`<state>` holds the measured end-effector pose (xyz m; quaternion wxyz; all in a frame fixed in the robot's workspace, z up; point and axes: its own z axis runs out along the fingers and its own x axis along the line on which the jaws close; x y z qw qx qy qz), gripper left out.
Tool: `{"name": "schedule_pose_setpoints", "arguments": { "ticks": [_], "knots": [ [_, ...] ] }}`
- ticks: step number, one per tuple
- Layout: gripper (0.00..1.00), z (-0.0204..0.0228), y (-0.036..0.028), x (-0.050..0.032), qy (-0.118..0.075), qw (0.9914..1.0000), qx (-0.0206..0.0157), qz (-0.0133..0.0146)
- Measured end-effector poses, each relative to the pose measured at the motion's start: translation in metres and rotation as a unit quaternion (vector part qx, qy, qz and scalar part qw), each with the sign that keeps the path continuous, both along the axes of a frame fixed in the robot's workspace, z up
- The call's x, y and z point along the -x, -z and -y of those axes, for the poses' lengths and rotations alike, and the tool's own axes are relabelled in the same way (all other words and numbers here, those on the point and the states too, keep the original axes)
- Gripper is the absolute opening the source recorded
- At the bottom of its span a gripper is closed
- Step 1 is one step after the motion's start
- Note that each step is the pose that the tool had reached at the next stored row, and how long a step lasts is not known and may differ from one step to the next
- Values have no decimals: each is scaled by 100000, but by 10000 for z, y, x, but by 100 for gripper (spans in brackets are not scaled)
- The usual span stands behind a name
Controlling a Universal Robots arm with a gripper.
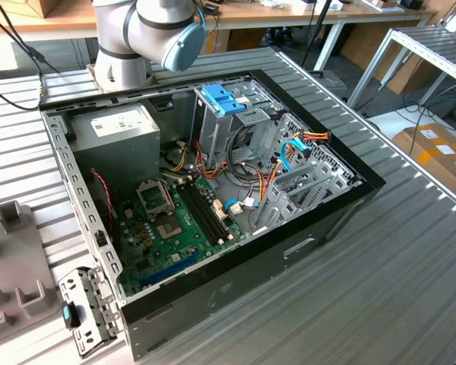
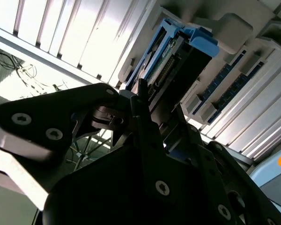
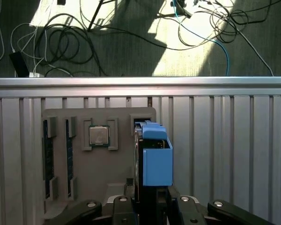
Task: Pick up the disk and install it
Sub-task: 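Pick up the disk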
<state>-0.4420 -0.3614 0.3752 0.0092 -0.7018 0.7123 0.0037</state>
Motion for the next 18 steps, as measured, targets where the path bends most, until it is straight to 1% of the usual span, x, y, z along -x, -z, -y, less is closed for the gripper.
{"name": "schedule_pose_setpoints", "arguments": {
  "ticks": [6, 7, 9, 11, 12, 13, 15, 16, 17, 18],
  "knots": [
    [35, 0, -170, 0, -2, 100000, 2, 4],
    [35, 0, -211, 0, -2, 100000, -2, 7],
    [35, 0, -266, 0, -1, 100000, -2, 3],
    [35, 0, -382, 0, 0, 100000, -1, 6],
    [35, 0, -417, 0, 0, 100000, -2, 5],
    [35, 0, -467, 0, -2, 100000, 0, 3],
    [35, 0, -616, 0, -3, 100000, 1, -3],
    [35, 0, -679, 0, -2, 100000, -3, 11],
    [35, 0, -724, 0, 0, 100000, 1, 3],
    [35, 0, -783, 0, -2, 100000, -1, 3]
  ]
}}
